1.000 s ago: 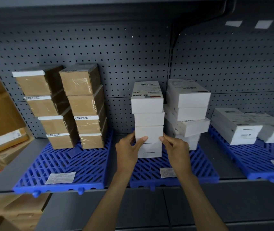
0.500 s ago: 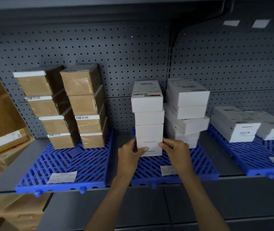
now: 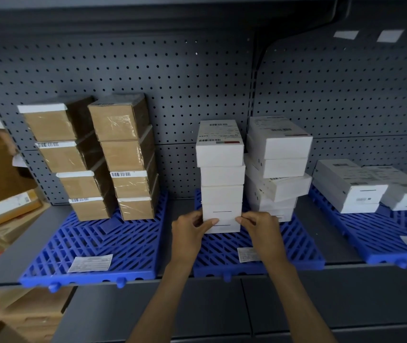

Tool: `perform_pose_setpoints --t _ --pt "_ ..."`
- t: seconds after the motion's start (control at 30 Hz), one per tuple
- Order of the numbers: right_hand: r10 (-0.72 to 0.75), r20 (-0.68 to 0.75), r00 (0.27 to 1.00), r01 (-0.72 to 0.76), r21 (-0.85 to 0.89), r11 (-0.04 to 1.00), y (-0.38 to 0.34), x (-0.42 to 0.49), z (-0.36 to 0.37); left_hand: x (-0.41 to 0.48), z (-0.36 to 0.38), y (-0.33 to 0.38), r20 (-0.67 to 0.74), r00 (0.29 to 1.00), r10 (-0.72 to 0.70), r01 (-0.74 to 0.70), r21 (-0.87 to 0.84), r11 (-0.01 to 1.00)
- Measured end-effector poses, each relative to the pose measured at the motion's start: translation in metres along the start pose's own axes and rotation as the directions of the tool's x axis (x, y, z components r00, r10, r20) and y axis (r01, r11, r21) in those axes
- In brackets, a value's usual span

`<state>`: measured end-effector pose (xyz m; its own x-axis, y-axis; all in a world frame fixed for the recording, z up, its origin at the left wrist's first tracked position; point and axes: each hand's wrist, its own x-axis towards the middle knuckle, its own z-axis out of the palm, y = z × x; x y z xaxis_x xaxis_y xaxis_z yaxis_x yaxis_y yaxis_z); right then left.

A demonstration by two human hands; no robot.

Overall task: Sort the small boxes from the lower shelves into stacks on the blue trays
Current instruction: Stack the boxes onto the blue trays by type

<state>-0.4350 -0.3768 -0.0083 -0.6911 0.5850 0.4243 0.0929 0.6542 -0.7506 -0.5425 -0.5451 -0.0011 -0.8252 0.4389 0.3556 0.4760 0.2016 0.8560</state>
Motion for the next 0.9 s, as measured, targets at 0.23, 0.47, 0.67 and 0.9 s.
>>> perform_pose_setpoints --t 0.23,0.47,0.67,0.9 --pt "-0.092 -0.02 0.996 0.088 -0.131 0.987 -0.006 0.0 -0.006 -0.003 0.0 0.001 -0.006 1.0 0.0 0.0 -0.039 0.999" --pt "-0.015 0.045 0.999 0.019 -0.085 0.996 -0.006 0.003 -0.017 -0.004 -0.01 0.008 0.111 0.993 0.027 -0.016 -0.102 0.995" --pt "-0.013 -0.046 0.999 0.028 0.338 0.941 -0.054 0.013 -0.034 0.014 -0.019 0.033 -0.026 0.998 0.05 -0.055 -0.232 0.971" --pt "-0.032 -0.082 0.996 0.06 0.365 0.929 -0.067 0.024 -0.023 0.024 -0.006 0.051 -0.145 0.988 0.059 -0.099 -0.284 0.954"
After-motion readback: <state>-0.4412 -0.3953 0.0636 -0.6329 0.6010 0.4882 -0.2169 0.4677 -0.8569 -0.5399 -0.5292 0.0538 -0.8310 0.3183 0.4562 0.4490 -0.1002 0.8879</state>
